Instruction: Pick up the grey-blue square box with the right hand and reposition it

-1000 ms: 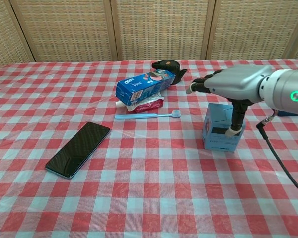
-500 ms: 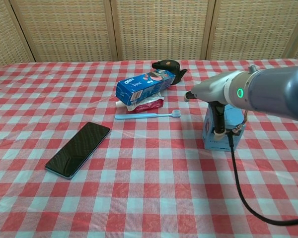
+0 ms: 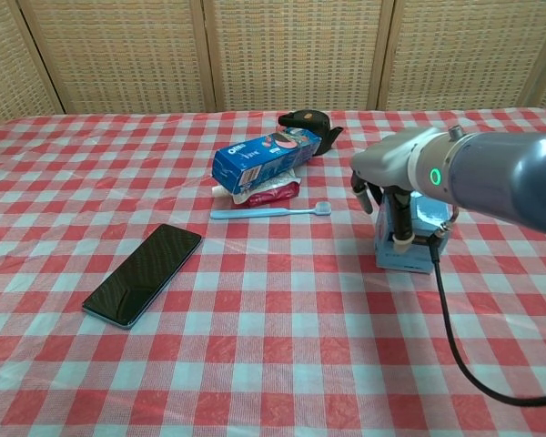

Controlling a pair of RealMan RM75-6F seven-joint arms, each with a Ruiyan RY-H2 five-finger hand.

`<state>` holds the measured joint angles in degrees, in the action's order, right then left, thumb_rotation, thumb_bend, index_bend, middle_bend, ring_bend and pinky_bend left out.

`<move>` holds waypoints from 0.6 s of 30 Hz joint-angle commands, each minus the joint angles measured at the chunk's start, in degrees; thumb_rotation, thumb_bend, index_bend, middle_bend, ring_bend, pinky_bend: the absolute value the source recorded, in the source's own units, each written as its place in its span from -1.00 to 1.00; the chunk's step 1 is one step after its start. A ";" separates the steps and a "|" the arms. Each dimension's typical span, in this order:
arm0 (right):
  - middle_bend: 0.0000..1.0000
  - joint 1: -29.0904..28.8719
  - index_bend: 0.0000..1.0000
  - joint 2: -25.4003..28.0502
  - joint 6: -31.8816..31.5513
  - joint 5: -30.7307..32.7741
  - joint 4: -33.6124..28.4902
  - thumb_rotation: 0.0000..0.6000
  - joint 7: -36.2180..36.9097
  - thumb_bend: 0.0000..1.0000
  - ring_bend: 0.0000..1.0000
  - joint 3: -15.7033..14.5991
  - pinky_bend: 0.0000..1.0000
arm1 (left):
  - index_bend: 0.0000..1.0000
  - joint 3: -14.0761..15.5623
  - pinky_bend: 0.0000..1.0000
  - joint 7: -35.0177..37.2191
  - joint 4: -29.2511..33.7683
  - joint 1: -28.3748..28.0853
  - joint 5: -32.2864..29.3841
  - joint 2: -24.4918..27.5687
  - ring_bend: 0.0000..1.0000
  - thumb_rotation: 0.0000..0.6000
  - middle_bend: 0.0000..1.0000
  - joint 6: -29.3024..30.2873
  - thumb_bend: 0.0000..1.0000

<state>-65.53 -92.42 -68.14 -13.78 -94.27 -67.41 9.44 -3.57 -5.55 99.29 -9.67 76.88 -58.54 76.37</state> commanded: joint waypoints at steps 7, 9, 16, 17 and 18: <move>0.04 3.78 -0.05 5.13 1.17 -10.91 -6.37 1.00 10.30 -0.31 -0.02 0.81 0.41 | -1.00 0.05 -1.00 0.34 0.03 0.06 0.21 0.13 -1.00 1.00 -1.00 0.11 -1.00; 0.07 6.58 -0.02 7.17 2.40 -17.39 -7.73 1.00 17.04 -0.31 0.02 0.68 0.41 | -1.00 0.08 -1.00 0.52 0.05 0.08 0.30 0.20 -1.00 1.00 -1.00 0.12 -1.00; 0.17 16.07 0.06 8.39 4.22 -37.81 -4.16 1.00 42.44 -0.28 0.14 -1.04 0.40 | -1.00 0.17 -1.00 -0.20 0.60 0.50 1.02 -0.01 -1.00 1.00 -1.00 1.41 -1.00; 0.17 17.15 0.06 8.06 4.38 -39.85 -3.07 1.00 45.97 -0.28 0.14 -1.14 0.40 | -1.00 0.23 -1.00 -0.32 0.66 0.53 1.16 -0.01 -1.00 1.00 -1.00 1.49 -1.00; 0.17 18.42 0.06 7.54 4.69 -42.63 -1.41 1.00 50.47 -0.28 0.14 -1.46 0.40 | -1.00 0.32 -1.00 -0.37 0.74 0.56 1.28 -0.04 -1.00 1.00 -1.00 1.49 -1.00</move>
<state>-53.60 -85.53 -65.29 -44.76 -99.05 -31.42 8.98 -3.30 -5.93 99.98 -9.15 78.11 -58.56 77.85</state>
